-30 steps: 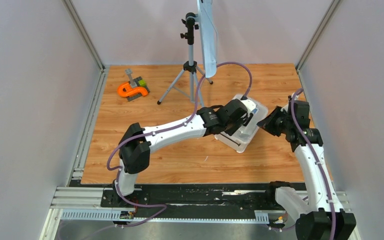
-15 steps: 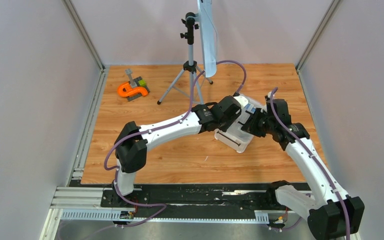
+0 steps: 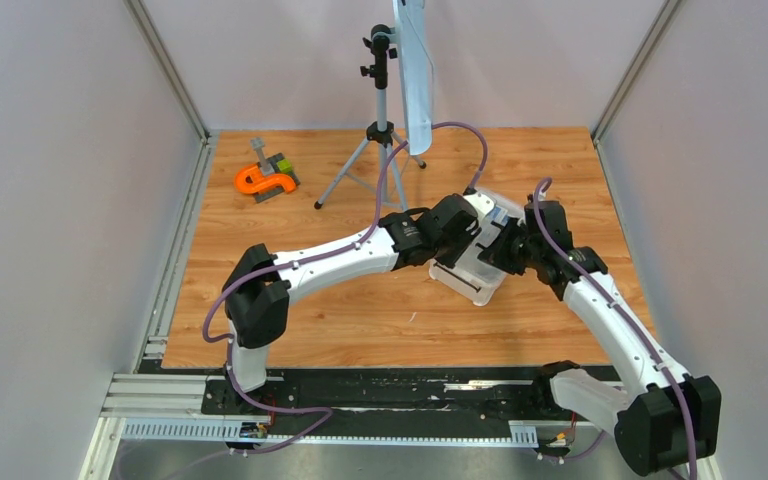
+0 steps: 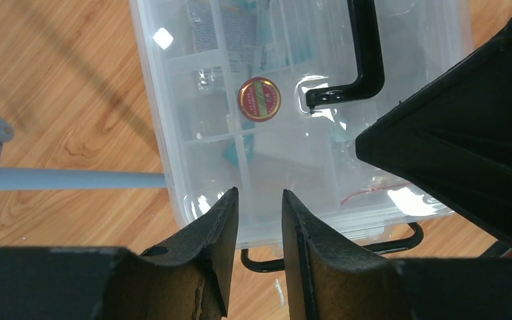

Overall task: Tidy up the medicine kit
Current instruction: Close the lid of the medicine box.

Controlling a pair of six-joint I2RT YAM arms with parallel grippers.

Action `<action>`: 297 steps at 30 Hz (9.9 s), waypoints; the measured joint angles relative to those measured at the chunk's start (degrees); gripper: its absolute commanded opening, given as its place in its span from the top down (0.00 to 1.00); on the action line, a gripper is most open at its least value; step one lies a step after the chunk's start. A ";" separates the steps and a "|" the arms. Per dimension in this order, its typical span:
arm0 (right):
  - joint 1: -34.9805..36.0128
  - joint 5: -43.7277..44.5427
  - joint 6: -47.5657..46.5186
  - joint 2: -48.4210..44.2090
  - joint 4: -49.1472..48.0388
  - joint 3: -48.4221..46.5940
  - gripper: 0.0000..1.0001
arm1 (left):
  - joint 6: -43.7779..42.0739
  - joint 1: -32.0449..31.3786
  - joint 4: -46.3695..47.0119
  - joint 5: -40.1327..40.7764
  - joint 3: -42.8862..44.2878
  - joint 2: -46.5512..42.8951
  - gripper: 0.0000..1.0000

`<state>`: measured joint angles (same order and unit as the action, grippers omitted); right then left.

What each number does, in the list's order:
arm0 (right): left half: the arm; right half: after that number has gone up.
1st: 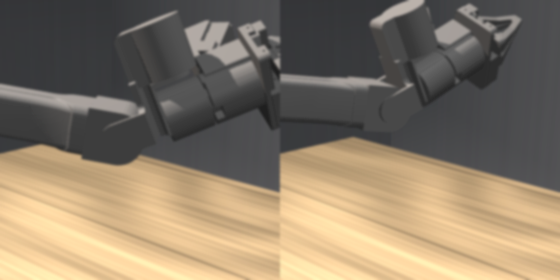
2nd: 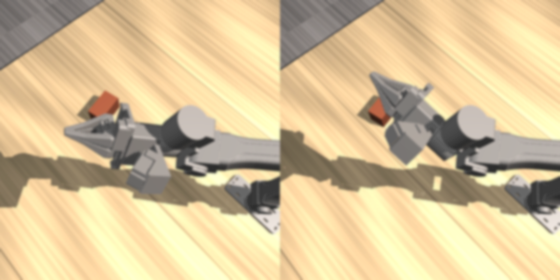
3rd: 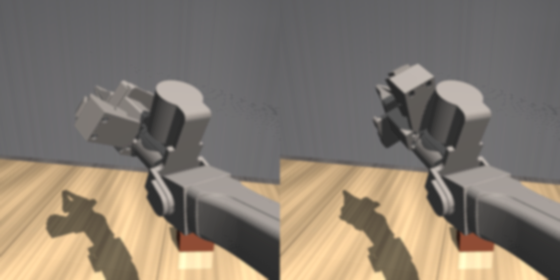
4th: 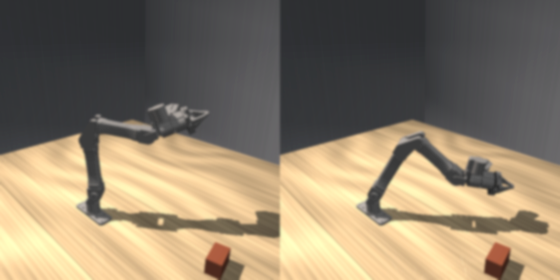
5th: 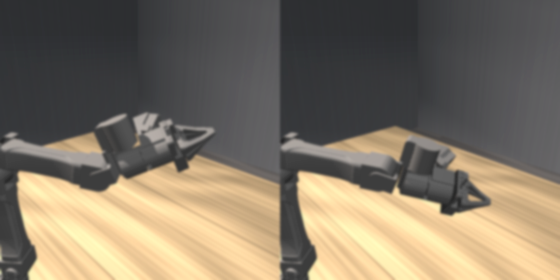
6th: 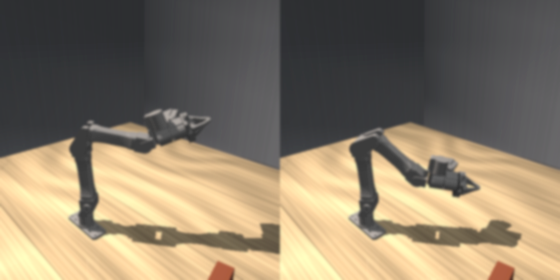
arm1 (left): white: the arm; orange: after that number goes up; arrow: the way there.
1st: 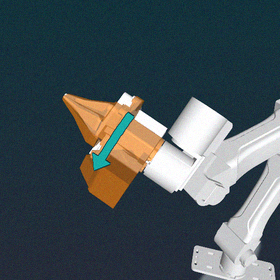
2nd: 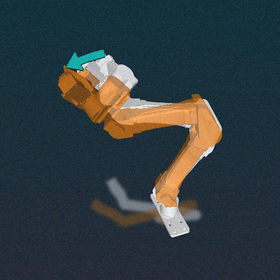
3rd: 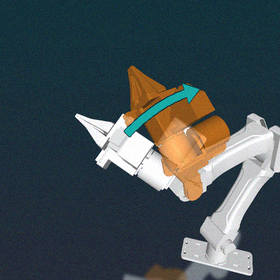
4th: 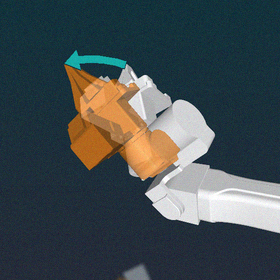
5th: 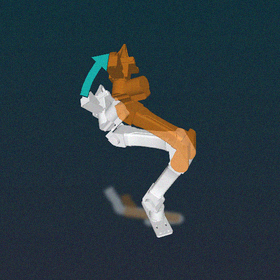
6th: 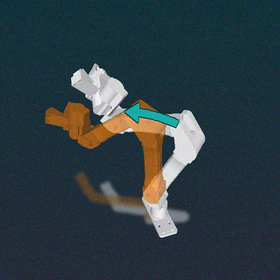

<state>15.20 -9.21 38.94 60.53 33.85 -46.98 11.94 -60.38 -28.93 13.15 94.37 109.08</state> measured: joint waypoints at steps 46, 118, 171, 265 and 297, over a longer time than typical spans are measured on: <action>3.41 4.35 -6.64 9.18 9.05 -13.49 1.00 | 3.61 -0.85 -2.05 -8.07 -12.57 -15.13 0.58; 5.09 4.76 -8.41 13.27 -1.64 -10.05 1.00 | 4.70 -2.14 15.93 1.03 -13.31 -2.84 0.89; -19.04 1.60 -23.63 56.78 1.53 -52.41 1.00 | 4.04 1.01 12.07 -4.09 -2.97 5.38 0.91; -25.83 -1.49 -16.48 8.52 0.92 -4.52 0.73 | 13.79 3.48 -0.55 -1.88 -35.28 -24.41 0.92; -34.62 -35.78 -13.11 30.53 -16.26 2.95 0.99 | 17.94 7.98 6.23 -4.11 -29.03 -14.84 0.93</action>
<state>-19.42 -44.99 25.82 91.07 17.58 -44.03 29.89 -52.40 -22.70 9.04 65.34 94.24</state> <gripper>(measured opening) 0.117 0.075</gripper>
